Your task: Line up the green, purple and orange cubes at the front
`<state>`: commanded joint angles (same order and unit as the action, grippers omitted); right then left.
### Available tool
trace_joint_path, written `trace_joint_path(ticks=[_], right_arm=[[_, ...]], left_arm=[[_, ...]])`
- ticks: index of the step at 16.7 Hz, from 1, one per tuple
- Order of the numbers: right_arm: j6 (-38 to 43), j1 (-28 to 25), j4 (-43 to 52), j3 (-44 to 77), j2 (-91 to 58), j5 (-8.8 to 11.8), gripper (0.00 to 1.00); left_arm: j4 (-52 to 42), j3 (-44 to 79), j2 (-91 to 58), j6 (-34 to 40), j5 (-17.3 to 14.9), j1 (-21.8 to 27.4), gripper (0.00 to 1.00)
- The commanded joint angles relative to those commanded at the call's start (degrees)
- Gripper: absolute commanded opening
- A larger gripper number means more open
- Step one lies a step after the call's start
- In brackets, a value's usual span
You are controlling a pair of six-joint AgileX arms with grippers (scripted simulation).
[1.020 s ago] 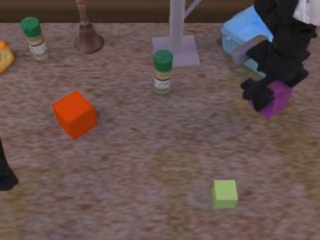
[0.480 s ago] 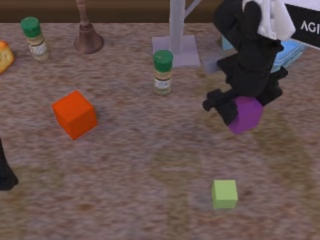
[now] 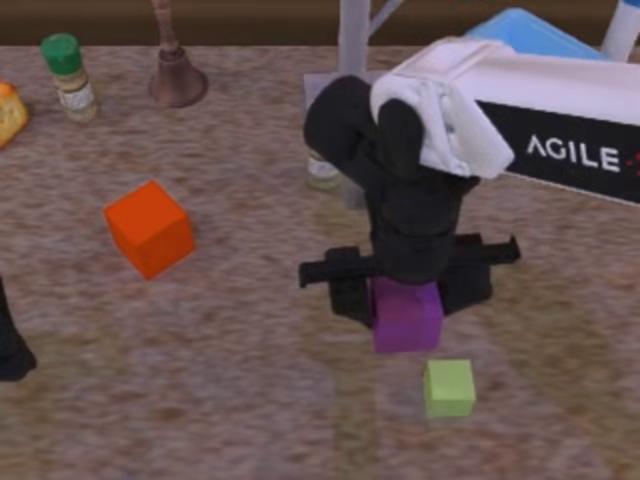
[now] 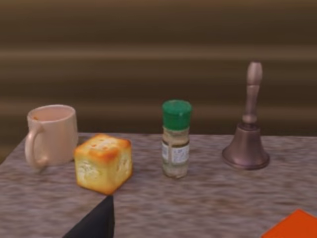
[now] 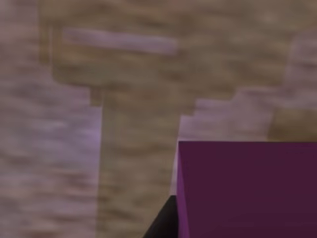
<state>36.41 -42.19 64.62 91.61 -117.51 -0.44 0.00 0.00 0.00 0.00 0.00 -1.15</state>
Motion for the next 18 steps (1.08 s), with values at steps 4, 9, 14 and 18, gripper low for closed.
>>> trace_joint_path(ticks=[4,9,14,18], right_arm=[[11.2,-5.7,-1.0,-3.5,3.4,-0.3,0.0],[13.3,-7.0,-1.3,-4.3,4.1,-0.3,0.0],[13.4,-6.7,-5.6,-7.1,2.6,-0.3,0.0],[13.6,-7.0,-14.4,-12.6,-0.3,-0.4,0.0]], left_arm=[[0.0,0.0,0.0,0.0,0.0,0.0,1.0],[0.0,0.0,0.0,0.0,0.0,0.0,1.0],[0.0,0.0,0.0,0.0,0.0,0.0,1.0],[0.0,0.0,0.0,0.0,0.0,0.0,1.0]])
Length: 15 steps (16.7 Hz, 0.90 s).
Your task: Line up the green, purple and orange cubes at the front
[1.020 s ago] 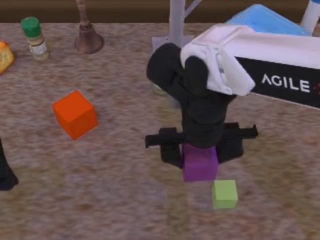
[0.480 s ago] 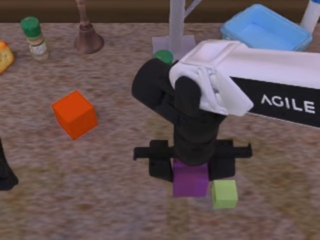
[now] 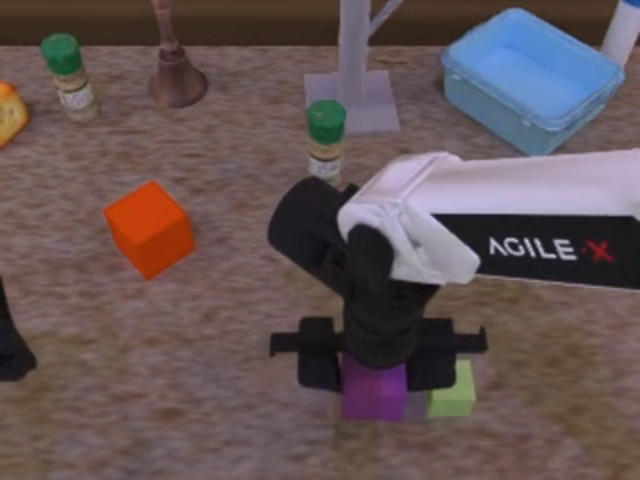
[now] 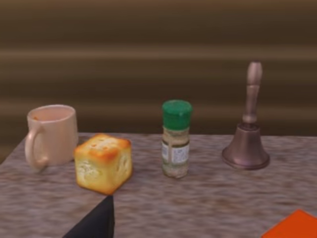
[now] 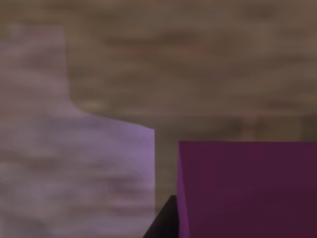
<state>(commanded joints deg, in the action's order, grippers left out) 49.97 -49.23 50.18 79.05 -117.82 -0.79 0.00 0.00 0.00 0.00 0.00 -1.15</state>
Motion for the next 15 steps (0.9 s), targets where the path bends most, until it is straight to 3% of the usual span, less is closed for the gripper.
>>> trace_joint_path(ticks=[5,15], right_arm=[[0.0,-0.1,-1.2,-1.0,-0.6,0.0,0.0],[0.0,-0.1,-1.2,-1.0,-0.6,0.0,0.75]], left_arm=[[0.0,0.0,0.0,0.0,0.0,0.0,1.0],[0.0,0.0,0.0,0.0,0.0,0.0,1.0]])
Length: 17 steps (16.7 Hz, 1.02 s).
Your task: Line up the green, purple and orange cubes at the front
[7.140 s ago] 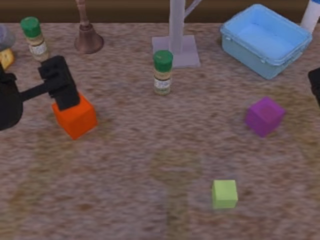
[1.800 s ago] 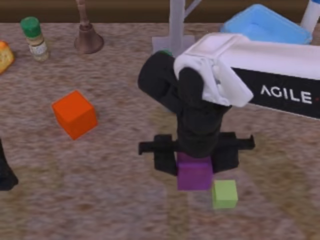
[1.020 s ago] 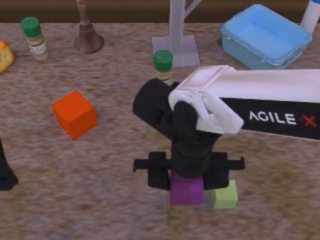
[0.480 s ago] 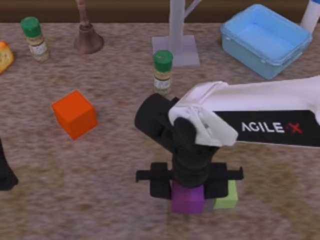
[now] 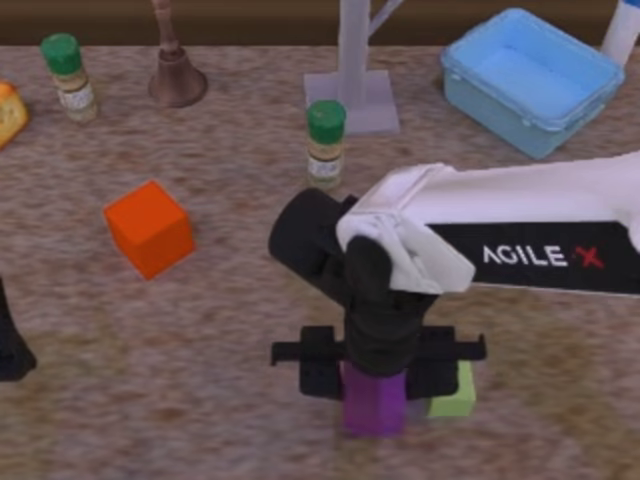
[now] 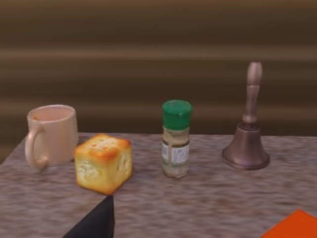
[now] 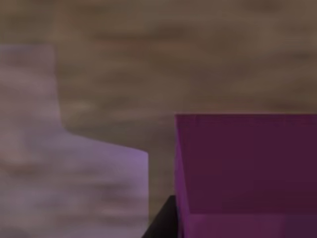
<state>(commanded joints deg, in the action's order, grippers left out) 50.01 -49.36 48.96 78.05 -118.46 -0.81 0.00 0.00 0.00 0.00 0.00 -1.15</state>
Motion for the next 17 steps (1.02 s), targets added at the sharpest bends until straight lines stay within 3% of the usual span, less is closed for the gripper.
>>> trace_joint_path(ticks=[3,4,13,17], right_arm=[[0.0,0.0,0.0,0.0,0.0,0.0,0.98],[0.0,0.0,0.0,0.0,0.0,0.0,1.0],[0.0,0.1,0.2,0.2,0.1,0.0,1.0],[0.2,-0.2,6.6,4.3,2.2,0.0,1.0]], left_arm=[[0.0,0.0,0.0,0.0,0.0,0.0,1.0],[0.0,0.0,0.0,0.0,0.0,0.0,1.0],[0.0,0.0,0.0,0.0,0.0,0.0,1.0],[0.0,0.0,0.0,0.0,0.0,0.0,1.0]])
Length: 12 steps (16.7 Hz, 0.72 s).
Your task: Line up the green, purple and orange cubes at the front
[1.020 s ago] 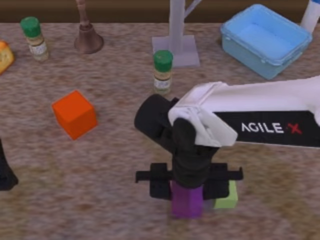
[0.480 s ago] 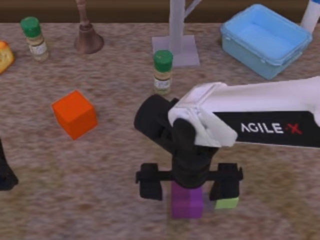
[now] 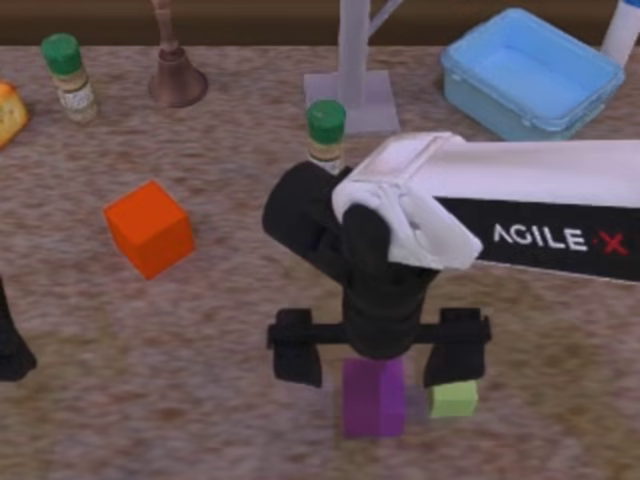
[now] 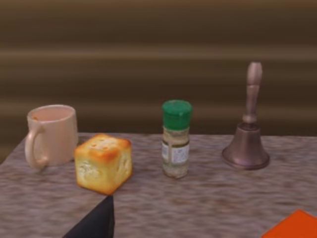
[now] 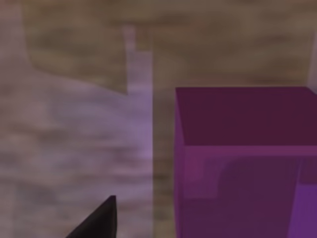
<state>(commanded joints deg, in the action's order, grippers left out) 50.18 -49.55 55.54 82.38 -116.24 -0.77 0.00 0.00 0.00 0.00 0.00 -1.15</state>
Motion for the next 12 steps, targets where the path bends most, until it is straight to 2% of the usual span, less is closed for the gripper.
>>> trace_joint_path(ticks=[4,9,12], right_arm=[[-0.2,-0.3,7.3,4.4,2.8,0.0,1.0],[-0.2,0.0,7.6,4.6,2.9,0.0,1.0],[-2.2,1.2,5.7,2.1,6.3,-0.8,1.0]], left_arm=[[0.0,0.0,0.0,0.0,0.0,0.0,1.0],[0.0,0.0,0.0,0.0,0.0,0.0,1.0],[-2.3,3.3,-3.3,-1.2,-0.1,0.5,1.0]])
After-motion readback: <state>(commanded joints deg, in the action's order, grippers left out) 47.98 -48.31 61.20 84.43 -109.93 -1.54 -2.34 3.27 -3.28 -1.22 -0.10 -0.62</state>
